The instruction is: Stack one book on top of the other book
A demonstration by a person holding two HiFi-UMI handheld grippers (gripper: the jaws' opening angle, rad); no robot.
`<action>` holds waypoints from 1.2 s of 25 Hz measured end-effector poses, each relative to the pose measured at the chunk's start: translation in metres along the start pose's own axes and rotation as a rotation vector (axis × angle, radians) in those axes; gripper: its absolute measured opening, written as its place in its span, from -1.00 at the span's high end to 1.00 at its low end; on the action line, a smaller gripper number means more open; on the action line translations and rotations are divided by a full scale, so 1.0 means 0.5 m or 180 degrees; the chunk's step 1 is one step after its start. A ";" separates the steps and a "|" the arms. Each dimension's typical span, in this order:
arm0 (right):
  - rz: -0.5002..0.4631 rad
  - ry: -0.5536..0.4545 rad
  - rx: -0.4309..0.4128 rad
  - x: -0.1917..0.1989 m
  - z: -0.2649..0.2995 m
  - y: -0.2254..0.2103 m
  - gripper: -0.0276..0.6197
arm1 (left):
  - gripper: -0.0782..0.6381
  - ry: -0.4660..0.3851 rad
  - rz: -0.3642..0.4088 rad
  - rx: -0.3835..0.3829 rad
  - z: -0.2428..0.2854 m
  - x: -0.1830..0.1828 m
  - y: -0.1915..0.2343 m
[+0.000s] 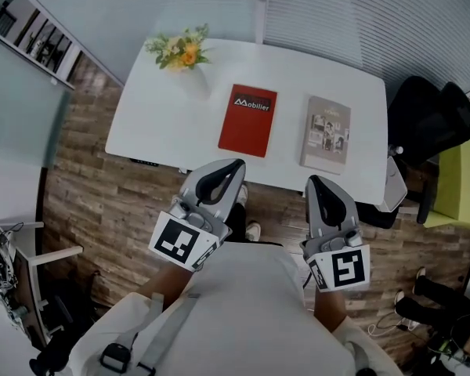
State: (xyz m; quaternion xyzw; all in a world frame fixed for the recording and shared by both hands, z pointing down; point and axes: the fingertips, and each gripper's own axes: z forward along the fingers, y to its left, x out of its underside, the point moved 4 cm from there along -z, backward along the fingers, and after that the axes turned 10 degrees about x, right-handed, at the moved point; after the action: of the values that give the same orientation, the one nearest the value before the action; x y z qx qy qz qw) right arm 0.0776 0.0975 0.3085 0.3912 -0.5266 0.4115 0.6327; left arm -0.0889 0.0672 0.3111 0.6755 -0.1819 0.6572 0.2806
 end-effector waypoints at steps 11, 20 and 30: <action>-0.0044 0.0001 0.0051 -0.032 0.190 -0.020 0.90 | 0.77 -0.0025 -0.0026 0.0040 0.081 -0.023 0.181; -0.0080 -0.0026 0.0162 -0.054 0.317 -0.017 0.90 | 0.77 -0.0033 -0.0032 0.0150 0.125 -0.035 0.310; -0.0140 0.0056 0.0154 -0.040 0.399 -0.005 0.85 | 0.77 0.0016 -0.0095 0.0218 0.148 -0.021 0.390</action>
State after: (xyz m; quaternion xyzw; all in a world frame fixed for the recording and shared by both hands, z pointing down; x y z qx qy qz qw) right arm 0.0090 -0.0908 0.3166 0.4142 -0.5022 0.4135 0.6366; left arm -0.1513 -0.1310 0.3297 0.6856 -0.1486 0.6605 0.2676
